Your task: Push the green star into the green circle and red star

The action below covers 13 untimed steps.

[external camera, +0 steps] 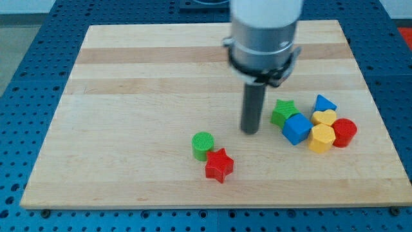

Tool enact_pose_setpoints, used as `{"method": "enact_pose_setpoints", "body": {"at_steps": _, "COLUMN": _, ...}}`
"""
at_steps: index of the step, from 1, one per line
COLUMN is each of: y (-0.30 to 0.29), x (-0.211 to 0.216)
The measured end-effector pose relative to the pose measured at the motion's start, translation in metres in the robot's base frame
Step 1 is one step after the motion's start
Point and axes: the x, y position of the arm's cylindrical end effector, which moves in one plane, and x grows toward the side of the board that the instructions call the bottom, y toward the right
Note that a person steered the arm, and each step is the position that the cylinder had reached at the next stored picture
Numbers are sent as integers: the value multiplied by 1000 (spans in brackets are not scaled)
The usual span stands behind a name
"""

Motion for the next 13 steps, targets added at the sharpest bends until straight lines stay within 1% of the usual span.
{"method": "enact_pose_setpoints", "body": {"at_steps": 1, "y": 9, "x": -41}}
{"method": "enact_pose_setpoints", "body": {"at_steps": 2, "y": 80, "x": -59}}
{"method": "enact_pose_setpoints", "body": {"at_steps": 3, "y": 180, "x": -64}}
{"method": "enact_pose_setpoints", "body": {"at_steps": 4, "y": 202, "x": -32}}
{"method": "enact_pose_setpoints", "body": {"at_steps": 5, "y": 158, "x": 1}}
{"method": "enact_pose_setpoints", "body": {"at_steps": 7, "y": 27, "x": 1}}
{"method": "enact_pose_setpoints", "body": {"at_steps": 9, "y": -3, "x": -13}}
{"method": "enact_pose_setpoints", "body": {"at_steps": 10, "y": -38, "x": -51}}
{"method": "enact_pose_setpoints", "body": {"at_steps": 11, "y": -71, "x": -58}}
{"method": "enact_pose_setpoints", "body": {"at_steps": 12, "y": -134, "x": -52}}
{"method": "enact_pose_setpoints", "body": {"at_steps": 13, "y": -184, "x": -48}}
